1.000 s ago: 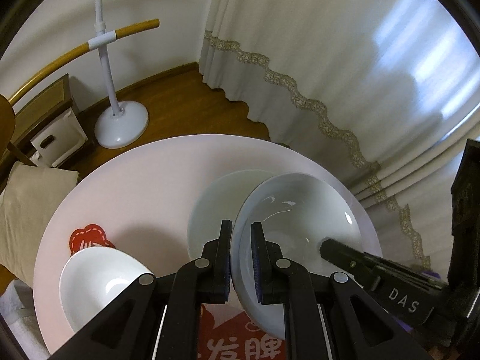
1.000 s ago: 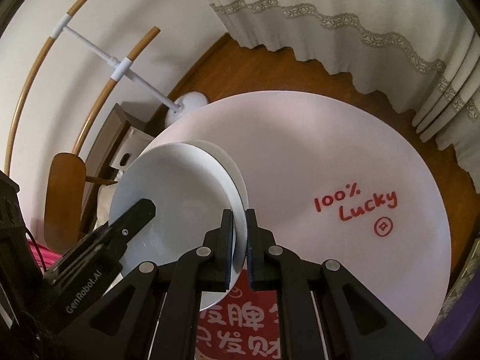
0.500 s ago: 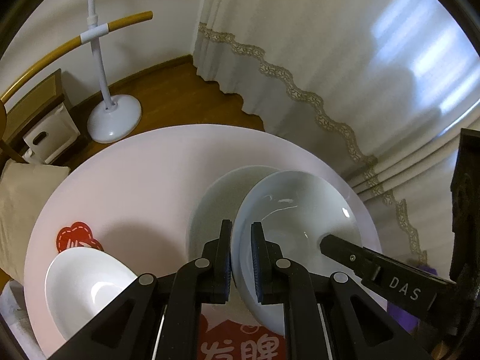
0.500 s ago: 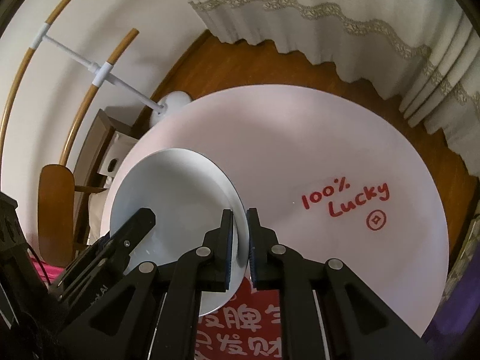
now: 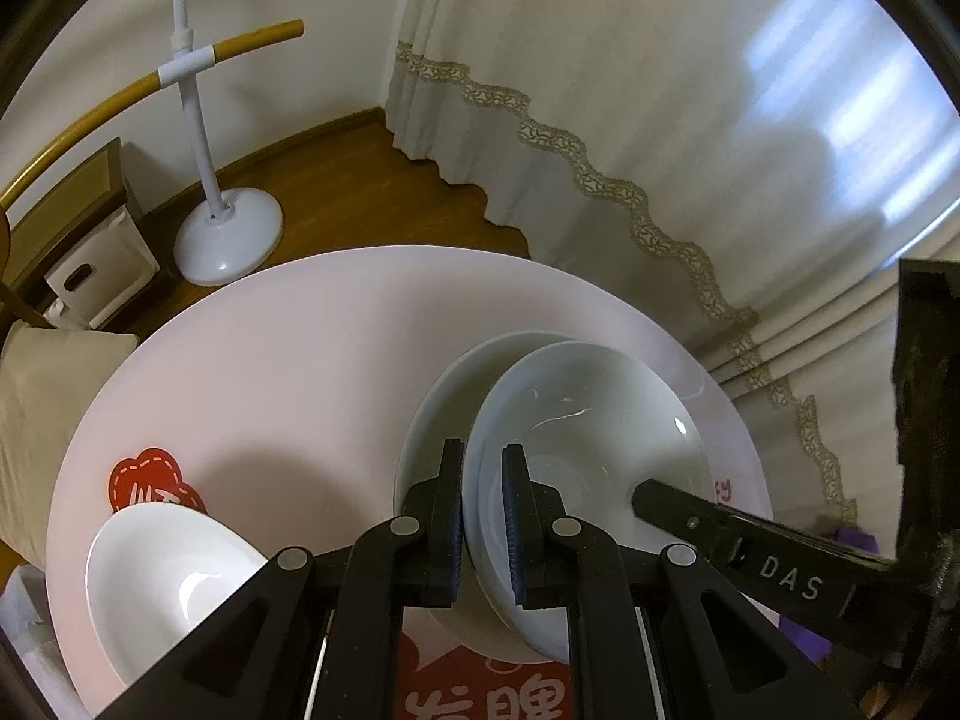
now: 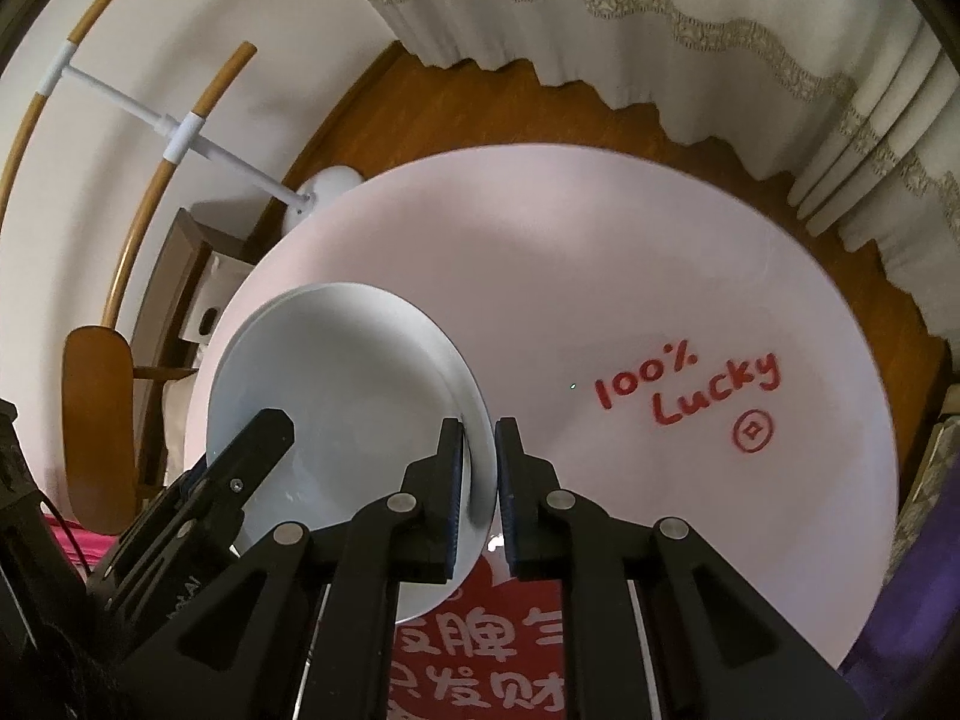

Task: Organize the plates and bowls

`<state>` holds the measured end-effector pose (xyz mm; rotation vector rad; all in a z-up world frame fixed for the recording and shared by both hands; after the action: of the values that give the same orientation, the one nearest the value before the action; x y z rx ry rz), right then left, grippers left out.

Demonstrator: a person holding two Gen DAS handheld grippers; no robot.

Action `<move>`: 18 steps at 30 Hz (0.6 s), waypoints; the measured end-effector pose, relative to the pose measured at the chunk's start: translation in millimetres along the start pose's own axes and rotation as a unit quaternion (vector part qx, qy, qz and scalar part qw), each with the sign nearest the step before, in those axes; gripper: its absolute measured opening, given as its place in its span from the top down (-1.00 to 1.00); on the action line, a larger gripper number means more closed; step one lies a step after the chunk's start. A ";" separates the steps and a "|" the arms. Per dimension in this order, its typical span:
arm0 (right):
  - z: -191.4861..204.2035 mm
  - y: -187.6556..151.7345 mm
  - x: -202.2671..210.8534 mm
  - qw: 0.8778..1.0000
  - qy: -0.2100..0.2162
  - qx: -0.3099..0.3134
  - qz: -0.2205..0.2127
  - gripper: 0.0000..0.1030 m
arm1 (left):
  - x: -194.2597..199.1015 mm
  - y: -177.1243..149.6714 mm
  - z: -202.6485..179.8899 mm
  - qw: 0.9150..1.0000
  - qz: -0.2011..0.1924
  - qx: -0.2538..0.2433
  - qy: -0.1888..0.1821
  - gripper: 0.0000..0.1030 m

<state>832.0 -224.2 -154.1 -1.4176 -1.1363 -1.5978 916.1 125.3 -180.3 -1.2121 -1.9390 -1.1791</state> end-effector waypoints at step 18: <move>-3.9 -0.7 -15.5 0.996 0.073 -0.038 0.020 0.81 | 13.8 -2.1 7.2 1.000 0.000 0.012 0.009 0.82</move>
<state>832.2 -228.2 -169.6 -1.3381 -0.9665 -1.7031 908.2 136.9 -173.3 -1.1855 -1.9339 -1.1590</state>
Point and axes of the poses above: each gripper's, at about its wrist camera, not at the fingertips, and x roughly against the way its jaws point, z to its left, y to its top, the point moved 4 cm from there along -x, roughly the way its jaws point, and after that the axes turned 13 degrees about -y, right-handed, at the moved point
